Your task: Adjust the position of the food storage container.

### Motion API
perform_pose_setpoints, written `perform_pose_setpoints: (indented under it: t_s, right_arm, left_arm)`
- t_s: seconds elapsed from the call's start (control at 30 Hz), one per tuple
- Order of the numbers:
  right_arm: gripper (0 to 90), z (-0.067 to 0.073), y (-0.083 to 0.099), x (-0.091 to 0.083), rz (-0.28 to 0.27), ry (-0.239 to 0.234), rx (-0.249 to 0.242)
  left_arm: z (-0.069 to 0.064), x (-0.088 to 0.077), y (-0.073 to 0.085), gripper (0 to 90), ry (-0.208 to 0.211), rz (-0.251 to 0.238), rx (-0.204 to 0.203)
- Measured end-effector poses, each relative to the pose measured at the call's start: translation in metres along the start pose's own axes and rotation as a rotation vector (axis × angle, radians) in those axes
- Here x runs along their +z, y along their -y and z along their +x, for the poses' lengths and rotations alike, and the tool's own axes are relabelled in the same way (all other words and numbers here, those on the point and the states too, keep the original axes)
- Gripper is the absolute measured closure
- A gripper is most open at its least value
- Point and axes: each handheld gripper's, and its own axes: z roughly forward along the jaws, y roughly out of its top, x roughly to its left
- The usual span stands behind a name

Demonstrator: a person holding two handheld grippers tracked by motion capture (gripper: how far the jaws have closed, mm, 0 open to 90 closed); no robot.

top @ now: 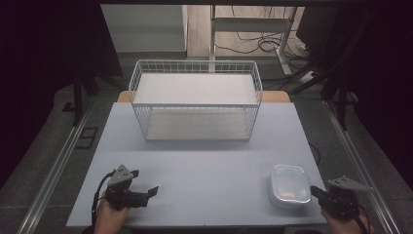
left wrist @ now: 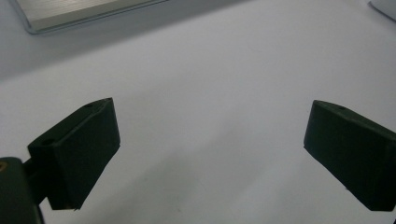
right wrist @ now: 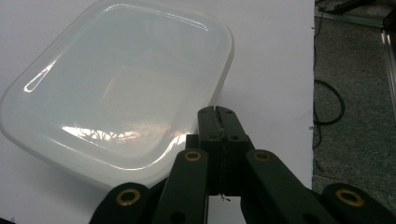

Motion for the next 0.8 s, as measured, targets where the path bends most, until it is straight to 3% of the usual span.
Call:
perform_pose_setpoints:
  t_s: [0.7,0.8]
  right_arm:
    - [89.5,0.032,0.002,0.001,0.014,-0.181,-0.03]
    - [89.5,0.04,0.002,0.003,0.023,-0.229,-0.04]
  left_arm:
    - [0.0,0.001,0.0,3.9,0.016,0.007,-0.012]
    - [0.0,0.002,0.0,3.9,0.018,0.009,-0.012]
